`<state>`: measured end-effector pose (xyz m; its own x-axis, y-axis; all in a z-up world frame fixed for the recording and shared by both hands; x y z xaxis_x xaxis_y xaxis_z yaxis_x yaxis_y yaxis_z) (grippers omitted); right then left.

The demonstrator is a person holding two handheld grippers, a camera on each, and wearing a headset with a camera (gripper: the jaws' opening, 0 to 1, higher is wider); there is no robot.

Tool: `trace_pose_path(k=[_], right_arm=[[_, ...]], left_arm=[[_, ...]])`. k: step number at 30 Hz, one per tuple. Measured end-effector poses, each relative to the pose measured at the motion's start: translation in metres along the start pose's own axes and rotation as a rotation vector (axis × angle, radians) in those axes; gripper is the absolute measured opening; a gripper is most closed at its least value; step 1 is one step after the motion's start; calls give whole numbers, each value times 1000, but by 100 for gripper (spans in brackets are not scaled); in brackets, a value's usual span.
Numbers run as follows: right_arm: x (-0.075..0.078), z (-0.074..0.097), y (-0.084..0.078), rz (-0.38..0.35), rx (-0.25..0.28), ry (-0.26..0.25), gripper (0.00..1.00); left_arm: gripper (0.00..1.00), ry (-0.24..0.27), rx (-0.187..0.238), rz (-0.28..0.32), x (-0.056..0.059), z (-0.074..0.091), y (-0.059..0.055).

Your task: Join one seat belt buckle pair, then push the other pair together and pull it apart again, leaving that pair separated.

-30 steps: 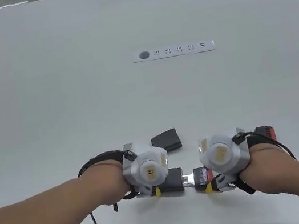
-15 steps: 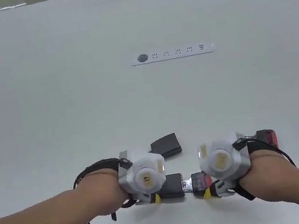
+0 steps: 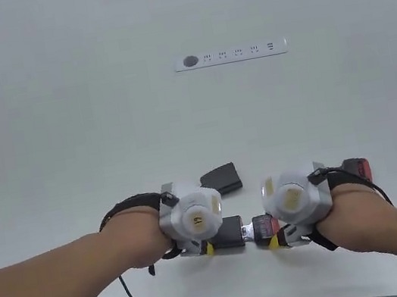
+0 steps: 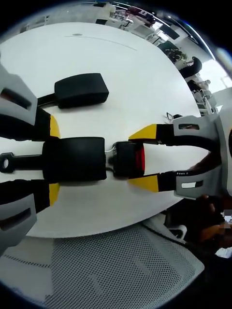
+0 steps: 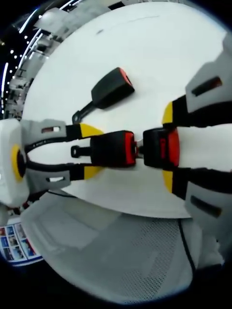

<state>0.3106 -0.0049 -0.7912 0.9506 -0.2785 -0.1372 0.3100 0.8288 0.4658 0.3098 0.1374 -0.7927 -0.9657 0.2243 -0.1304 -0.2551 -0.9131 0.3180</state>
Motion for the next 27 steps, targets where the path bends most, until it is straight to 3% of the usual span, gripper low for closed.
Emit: trace_pose_path(k=[27], right_arm=[[-4,-5,8,-38,32,10,29]], left_arm=[[30,11,36,15,-1,-2,-8]])
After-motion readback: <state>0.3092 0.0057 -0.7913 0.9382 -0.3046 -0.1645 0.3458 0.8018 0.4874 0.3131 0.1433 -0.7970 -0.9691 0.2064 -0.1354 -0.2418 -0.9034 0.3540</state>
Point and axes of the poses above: the centre of the closed fingertips' face, and the gripper's own axes: z roughly backward along the fingers, x roughly to its right, y roughly out of its top, the point moved 7 cm from there along z, roughly backward along the fingers, and after that the axes turned 15 degrees about -z, right-handed, at the moved point
